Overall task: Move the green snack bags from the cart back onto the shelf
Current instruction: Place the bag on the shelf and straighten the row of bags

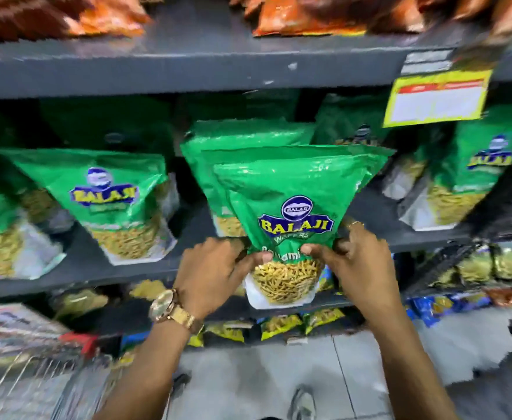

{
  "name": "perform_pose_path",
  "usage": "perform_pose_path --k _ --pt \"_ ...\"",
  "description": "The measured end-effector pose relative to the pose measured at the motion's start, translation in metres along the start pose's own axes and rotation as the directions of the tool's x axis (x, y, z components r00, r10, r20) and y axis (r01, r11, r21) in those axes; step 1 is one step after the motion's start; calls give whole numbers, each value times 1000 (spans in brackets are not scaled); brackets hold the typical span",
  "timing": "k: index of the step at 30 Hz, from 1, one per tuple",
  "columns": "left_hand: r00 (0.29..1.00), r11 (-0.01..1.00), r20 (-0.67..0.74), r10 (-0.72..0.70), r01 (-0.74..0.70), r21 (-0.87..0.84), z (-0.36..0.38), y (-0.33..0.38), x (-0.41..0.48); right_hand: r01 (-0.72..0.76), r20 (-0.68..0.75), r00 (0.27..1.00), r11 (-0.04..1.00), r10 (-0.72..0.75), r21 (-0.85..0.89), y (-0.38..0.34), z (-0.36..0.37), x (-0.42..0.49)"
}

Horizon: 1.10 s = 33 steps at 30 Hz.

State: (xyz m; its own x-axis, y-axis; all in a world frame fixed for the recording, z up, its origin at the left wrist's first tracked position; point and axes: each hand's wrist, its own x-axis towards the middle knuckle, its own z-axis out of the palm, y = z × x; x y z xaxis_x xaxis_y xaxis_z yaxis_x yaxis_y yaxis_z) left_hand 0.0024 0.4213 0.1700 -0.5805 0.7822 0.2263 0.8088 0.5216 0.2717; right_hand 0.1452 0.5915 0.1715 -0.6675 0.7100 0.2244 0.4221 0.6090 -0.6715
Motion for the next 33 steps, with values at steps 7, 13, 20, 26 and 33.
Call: perform_pose_path --k 7,13,20,26,33 --pt "1000 999 5 11 -11 -32 52 83 64 -15 -25 1000 991 18 134 89 -46 41" --pt "998 996 -36 -52 49 -80 82 109 109 -32 -3 999 974 34 223 124 -55 89" --pt "985 962 -12 -170 163 -218 102 98 135 -53 66 997 989 44 140 141 -32 119" --pt "979 923 4 -203 192 -333 101 110 147 -67 -4 998 998 67 13 132 -34 112" --pt "963 821 -61 -263 190 -538 117 113 121 -141 69 989 982 132 129 128 -42 94"
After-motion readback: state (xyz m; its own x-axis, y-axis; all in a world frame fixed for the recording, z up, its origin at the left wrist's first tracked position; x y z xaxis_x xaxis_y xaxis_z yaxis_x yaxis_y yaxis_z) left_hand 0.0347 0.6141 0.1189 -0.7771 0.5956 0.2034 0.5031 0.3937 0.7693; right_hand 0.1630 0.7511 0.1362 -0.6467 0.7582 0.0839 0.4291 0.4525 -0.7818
